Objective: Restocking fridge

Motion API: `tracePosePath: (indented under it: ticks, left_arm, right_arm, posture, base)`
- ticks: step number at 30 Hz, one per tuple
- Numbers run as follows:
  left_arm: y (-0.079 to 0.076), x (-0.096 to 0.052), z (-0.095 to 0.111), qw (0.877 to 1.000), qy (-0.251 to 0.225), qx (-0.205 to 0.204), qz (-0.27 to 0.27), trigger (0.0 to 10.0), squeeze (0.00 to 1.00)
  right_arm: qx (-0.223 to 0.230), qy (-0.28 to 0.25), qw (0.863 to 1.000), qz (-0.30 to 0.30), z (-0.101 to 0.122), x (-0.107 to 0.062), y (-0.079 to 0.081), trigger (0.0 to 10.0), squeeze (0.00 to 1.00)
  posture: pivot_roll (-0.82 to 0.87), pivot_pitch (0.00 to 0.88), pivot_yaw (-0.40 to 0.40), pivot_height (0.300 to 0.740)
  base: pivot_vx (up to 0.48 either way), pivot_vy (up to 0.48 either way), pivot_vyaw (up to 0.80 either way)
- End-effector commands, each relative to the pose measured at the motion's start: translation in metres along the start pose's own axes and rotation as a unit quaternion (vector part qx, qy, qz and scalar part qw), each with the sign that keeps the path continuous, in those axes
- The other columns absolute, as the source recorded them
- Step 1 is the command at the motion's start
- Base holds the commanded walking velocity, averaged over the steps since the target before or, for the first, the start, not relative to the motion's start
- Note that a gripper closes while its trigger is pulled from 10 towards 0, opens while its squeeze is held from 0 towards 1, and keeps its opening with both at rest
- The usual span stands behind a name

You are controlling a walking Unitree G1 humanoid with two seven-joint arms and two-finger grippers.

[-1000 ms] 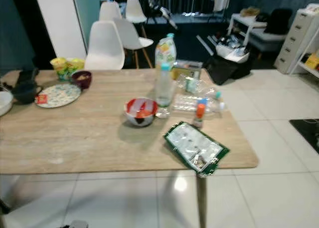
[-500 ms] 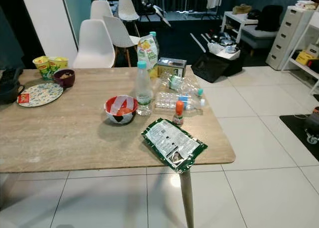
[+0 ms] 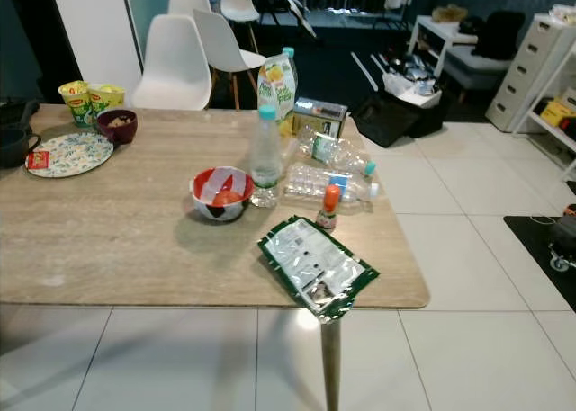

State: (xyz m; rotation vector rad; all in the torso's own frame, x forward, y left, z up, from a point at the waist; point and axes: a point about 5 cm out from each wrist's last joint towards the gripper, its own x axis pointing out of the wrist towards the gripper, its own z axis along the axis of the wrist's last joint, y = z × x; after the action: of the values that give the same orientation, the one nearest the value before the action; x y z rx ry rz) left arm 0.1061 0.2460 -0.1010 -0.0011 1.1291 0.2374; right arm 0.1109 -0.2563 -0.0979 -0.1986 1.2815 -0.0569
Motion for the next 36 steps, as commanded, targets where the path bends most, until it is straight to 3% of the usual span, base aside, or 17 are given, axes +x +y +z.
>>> tracePosePath:
  ticks: [1,11,12,14,18,21,22,23,24,25,27,28,30,32,34,35,36]
  left_arm:
    - [0.009,-0.001,-0.005,1.000,0.013,-0.007,0.024,10.0,0.00]
    - [0.031,-0.005,-0.009,0.994,0.015,-0.058,0.089,10.0,0.00]
    - [0.052,-0.009,-0.011,0.984,0.012,-0.094,0.152,10.0,0.00]
    - [0.060,-0.012,-0.013,0.978,0.012,-0.108,0.176,10.0,0.00]
    - [0.104,-0.028,-0.021,0.938,0.005,-0.185,0.293,10.0,0.00]
    - [0.126,-0.038,-0.021,0.913,-0.004,-0.210,0.350,10.0,0.00]
    - [0.134,-0.042,-0.020,0.901,-0.013,-0.223,0.373,10.0,0.00]
    - [0.149,-0.049,-0.016,0.876,-0.035,-0.251,0.410,10.0,0.00]
    - [0.149,-0.049,-0.016,0.876,-0.035,-0.251,0.410,10.0,0.00]
    - [0.154,-0.052,-0.014,0.865,-0.045,-0.263,0.425,10.0,0.00]
    - [0.170,-0.061,-0.003,0.840,-0.075,-0.279,0.459,10.0,0.00]
    - [0.189,-0.071,0.017,0.812,-0.116,-0.305,0.485,10.0,0.00]
    - [0.189,-0.071,0.017,0.812,-0.116,-0.305,0.485,10.0,0.00]
    - [0.205,-0.081,0.041,0.788,-0.158,-0.322,0.501,10.0,0.00]
    - [0.223,-0.097,0.077,0.761,-0.220,-0.315,0.523,10.0,0.00]
    - [0.231,-0.108,0.098,0.740,-0.257,-0.316,0.536,10.0,0.00]
    - [0.233,-0.111,0.102,0.734,-0.266,-0.317,0.538,10.0,0.00]
  right_arm:
    - [0.001,0.006,1.000,0.001,-0.005,0.000,0.001,10.0,0.00]
    - [0.000,0.004,1.000,0.002,-0.001,0.000,0.003,10.0,0.00]
    - [-0.001,0.001,1.000,0.001,0.003,0.001,0.004,10.0,0.00]
    - [-0.001,0.000,1.000,0.001,0.004,0.001,0.004,10.0,0.00]
    - [-0.001,-0.001,1.000,0.000,0.005,0.001,0.004,10.0,0.00]
    - [0.000,0.000,1.000,-0.002,0.003,0.000,0.000,10.0,0.00]
    - [0.001,0.001,1.000,-0.004,0.001,0.000,-0.003,10.0,0.00]
    - [0.002,0.002,1.000,-0.007,-0.001,-0.001,-0.007,10.0,0.00]
    - [0.002,0.002,1.000,-0.007,-0.001,-0.001,-0.007,10.0,0.00]
    - [0.002,0.003,1.000,-0.008,-0.002,-0.001,-0.009,10.0,0.00]
    - [0.002,0.004,1.000,-0.010,-0.003,-0.002,-0.012,10.0,0.00]
    - [0.003,0.004,1.000,-0.011,-0.004,-0.002,-0.014,10.0,0.00]
    - [0.003,0.004,1.000,-0.011,-0.004,-0.002,-0.014,10.0,0.00]
    - [0.004,0.004,1.000,-0.012,-0.005,-0.002,-0.015,10.0,0.00]
    - [0.007,0.004,1.000,-0.015,-0.005,-0.003,-0.016,10.0,0.00]
    - [0.008,0.005,1.000,-0.016,-0.006,-0.003,-0.017,10.0,0.00]
    - [0.008,0.005,1.000,-0.016,-0.006,-0.003,-0.017,10.0,0.00]
  posture:
    - [0.02,0.000,-0.021,0.740]
    - [0.02,0.000,-0.021,0.740]
    - [0.03,0.000,-0.023,0.740]
    - [0.03,0.000,-0.023,0.740]
    - [0.02,0.000,-0.023,0.740]
    - [0.02,0.000,-0.020,0.740]
    - [0.02,0.000,-0.019,0.740]
    - [0.02,0.000,-0.018,0.740]
    - [0.02,0.000,-0.018,0.740]
    - [0.02,0.000,-0.018,0.740]
    - [0.01,0.000,-0.022,0.740]
    - [0.00,0.000,-0.022,0.740]
    - [0.00,0.000,-0.022,0.740]
    - [0.00,0.000,-0.020,0.740]
    - [0.00,0.000,-0.019,0.740]
    - [0.00,0.000,-0.020,0.740]
    - [0.00,0.000,-0.020,0.740]
  base:
    - [0.000,0.000,0.00]
    - [0.000,0.000,0.00]
    - [0.000,0.000,0.00]
    - [0.000,0.000,0.00]
    - [0.000,0.000,0.00]
    - [0.000,0.000,0.00]
    - [0.000,0.000,0.00]
    - [0.000,0.000,0.00]
    - [0.000,0.000,0.00]
    - [0.000,0.000,0.00]
    - [0.000,0.000,0.00]
    - [0.000,0.000,0.00]
    - [0.000,0.000,0.00]
    - [0.000,0.000,0.00]
    - [0.000,0.000,0.00]
    - [0.000,0.000,0.00]
    - [0.000,0.000,0.00]
